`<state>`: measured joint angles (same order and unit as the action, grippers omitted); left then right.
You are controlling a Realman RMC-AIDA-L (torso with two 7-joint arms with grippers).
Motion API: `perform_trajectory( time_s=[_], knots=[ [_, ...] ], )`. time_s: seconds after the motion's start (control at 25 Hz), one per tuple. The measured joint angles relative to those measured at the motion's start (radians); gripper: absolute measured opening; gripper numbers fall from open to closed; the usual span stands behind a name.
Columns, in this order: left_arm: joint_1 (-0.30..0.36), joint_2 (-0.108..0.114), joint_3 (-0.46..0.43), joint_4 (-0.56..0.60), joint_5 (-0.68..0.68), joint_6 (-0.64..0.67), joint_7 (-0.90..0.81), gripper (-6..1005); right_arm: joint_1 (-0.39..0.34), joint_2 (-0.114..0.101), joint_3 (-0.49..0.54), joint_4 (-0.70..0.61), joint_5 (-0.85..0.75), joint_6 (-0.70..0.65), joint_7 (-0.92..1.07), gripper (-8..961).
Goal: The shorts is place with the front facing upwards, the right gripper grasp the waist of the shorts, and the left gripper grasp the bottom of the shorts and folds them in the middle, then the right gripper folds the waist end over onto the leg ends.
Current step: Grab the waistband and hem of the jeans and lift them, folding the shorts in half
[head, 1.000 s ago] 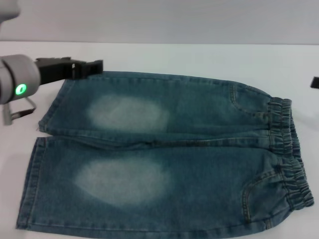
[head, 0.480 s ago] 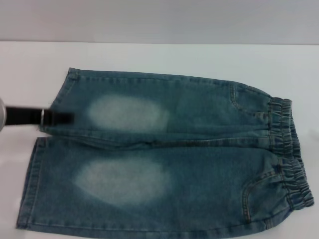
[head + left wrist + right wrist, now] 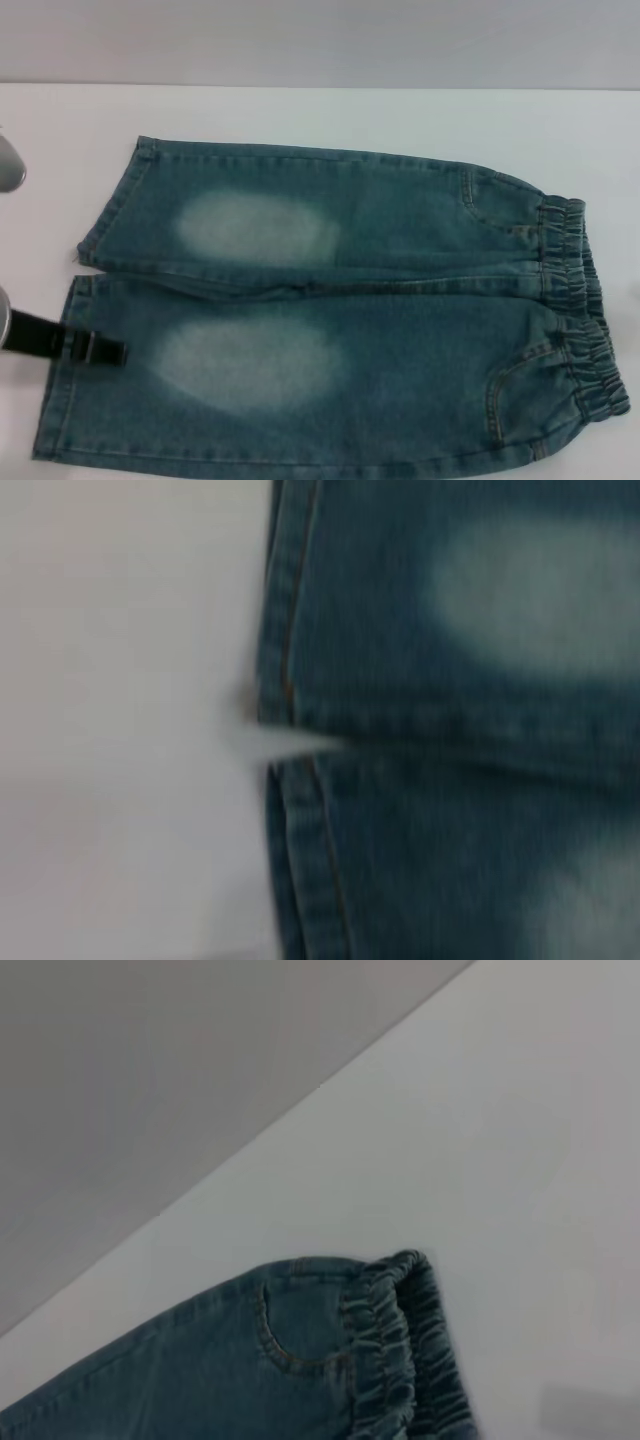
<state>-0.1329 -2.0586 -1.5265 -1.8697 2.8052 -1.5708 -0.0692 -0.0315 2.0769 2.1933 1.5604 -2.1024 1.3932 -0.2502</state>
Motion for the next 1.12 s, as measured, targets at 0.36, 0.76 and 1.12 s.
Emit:
perform_trajectory(
  time_s=[0.36,0.76,1.12],
  knots=[
    [0.0,0.0,0.052,-0.009,0.051,-0.132,-0.063,731,0.013,-0.001,0.001,-0.028,-0.001,-0.001,-0.014,787],
    [-0.02,-0.003,0.086,0.08,0.053,-0.132,-0.086,709,0.041,-0.005,0.009,-0.053,-0.001,0.0,-0.023,786],
    [-0.051,-0.003,0.092,0.127,0.053,-0.138,-0.093,691,0.057,-0.008,0.011,-0.069,-0.001,0.002,-0.03,786]
  ],
)
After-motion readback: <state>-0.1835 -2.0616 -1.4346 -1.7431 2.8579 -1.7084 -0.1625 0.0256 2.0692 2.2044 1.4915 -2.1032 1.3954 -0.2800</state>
